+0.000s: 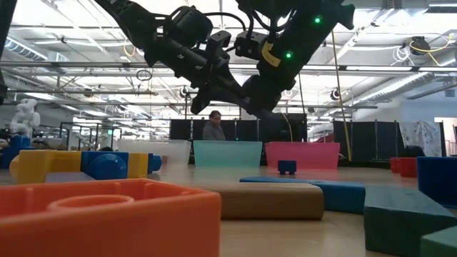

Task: Sort blocks by size
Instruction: Put the dark blue block into the transparent bin

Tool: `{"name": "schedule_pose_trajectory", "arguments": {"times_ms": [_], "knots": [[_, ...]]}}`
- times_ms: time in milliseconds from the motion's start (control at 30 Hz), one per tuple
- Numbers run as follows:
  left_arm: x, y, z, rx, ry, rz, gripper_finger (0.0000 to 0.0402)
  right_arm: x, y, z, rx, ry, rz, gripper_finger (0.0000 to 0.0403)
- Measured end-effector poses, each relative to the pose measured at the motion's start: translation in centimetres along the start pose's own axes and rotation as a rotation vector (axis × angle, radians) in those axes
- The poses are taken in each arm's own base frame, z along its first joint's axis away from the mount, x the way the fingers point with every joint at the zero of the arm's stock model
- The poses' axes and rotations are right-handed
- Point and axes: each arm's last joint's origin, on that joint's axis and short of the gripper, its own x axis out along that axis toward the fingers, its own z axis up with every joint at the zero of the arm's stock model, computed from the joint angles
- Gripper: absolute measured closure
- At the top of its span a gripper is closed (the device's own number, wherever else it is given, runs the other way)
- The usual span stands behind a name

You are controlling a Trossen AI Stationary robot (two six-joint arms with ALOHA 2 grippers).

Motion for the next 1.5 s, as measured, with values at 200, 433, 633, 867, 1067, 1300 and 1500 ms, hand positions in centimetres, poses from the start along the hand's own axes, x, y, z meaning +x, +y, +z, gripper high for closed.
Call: {"name": "schedule_pose_trajectory", "arguments": {"times_ms": [200,433,633,867,1067,1300,1500], "knots": [[0.0,0.0,0.0,0.005,-0.005,-0.002,0.0299,0.0,0.1,0.4,0.001,-0.028,0.006,0.0312],[0.0,0.0,0.0,-0.010,-0.002,-0.003,0.0341,0.0,0.0,0.4,-0.002,-0.031,0.000,0.0311],[0.0,0.0,0.0,-0.007,-0.002,-0.006,0.0341,0.0,0.0,0.4,0.011,-0.033,-0.010,0.0302],[-0.9,1.4,1.0,-0.024,-0.040,0.040,0.0341,-0.4,-0.9,-0.1,0.142,0.009,-0.059,0.0225],[-2.0,3.0,2.4,-0.040,-0.093,0.084,0.0341,-1.0,-3.3,-2.2,0.255,0.188,-0.124,0.0151],[-3.7,6.5,3.0,-0.057,-0.080,0.210,0.0341,-1.4,-3.4,-6.3,0.273,0.350,-0.126,0.0130],[-5.2,9.0,3.3,-0.082,-0.068,0.290,0.0341,-1.7,-2.5,-10.5,0.404,0.385,0.046,0.0154]]}}
